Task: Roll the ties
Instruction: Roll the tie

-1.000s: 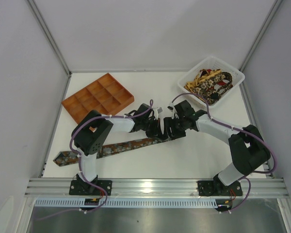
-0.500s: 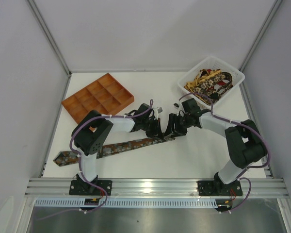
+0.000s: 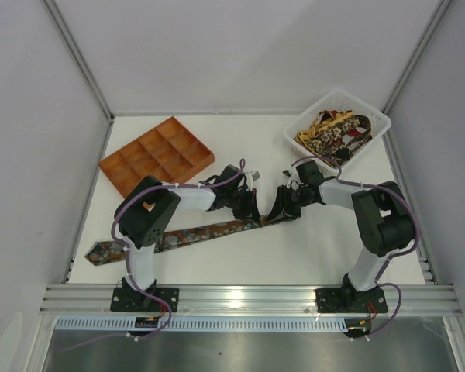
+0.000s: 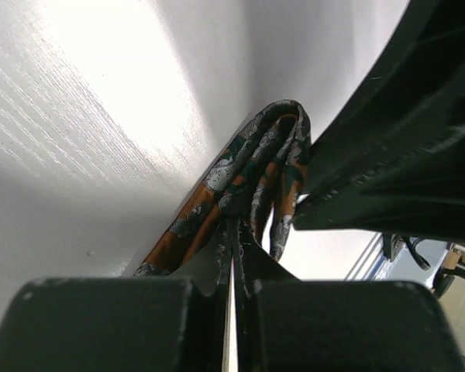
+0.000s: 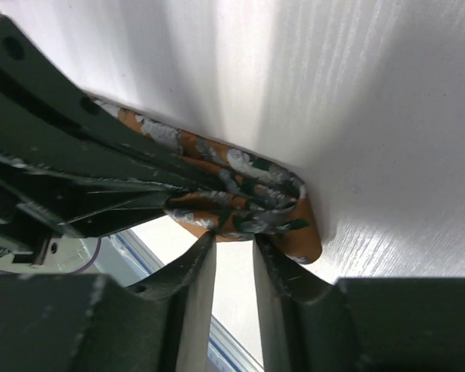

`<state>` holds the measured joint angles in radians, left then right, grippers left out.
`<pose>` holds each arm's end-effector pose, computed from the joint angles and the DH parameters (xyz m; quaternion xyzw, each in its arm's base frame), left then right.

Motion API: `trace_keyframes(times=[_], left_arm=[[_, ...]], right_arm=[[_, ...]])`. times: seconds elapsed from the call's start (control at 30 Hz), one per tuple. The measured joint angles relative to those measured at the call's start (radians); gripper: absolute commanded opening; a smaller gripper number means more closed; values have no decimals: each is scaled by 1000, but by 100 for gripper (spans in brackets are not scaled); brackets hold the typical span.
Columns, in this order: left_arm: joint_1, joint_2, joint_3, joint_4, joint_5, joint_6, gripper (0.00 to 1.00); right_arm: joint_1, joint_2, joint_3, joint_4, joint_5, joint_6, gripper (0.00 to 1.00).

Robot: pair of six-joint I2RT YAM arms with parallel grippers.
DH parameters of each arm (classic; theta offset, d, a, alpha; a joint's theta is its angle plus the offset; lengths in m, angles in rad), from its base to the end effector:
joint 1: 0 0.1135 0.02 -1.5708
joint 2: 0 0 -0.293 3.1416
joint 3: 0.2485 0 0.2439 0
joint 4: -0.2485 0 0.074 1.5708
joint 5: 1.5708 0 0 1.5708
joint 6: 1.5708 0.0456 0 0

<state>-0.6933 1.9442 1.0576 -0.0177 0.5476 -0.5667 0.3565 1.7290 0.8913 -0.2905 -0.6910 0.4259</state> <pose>0.2868 -0.2692 0.1523 0.1458 0.9024 -0.3920 0.1039 0.2857 0.1374 0.1687 -0.0424 0.9200 0.3842 0.0649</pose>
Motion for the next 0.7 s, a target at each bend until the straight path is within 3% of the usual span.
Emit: trace_keyframes(times=[0.17, 0.57, 0.7], left_arm=[[0, -4, 9, -24, -19, 14, 1], [0, -131, 39, -220, -183, 95, 4], [0, -180, 45, -235, -169, 101, 1]], right_arm=[[-3, 41, 0, 6, -8, 2, 22], [-17, 70, 0, 29, -38, 21, 19], [-19, 77, 0, 53, -46, 55, 15]])
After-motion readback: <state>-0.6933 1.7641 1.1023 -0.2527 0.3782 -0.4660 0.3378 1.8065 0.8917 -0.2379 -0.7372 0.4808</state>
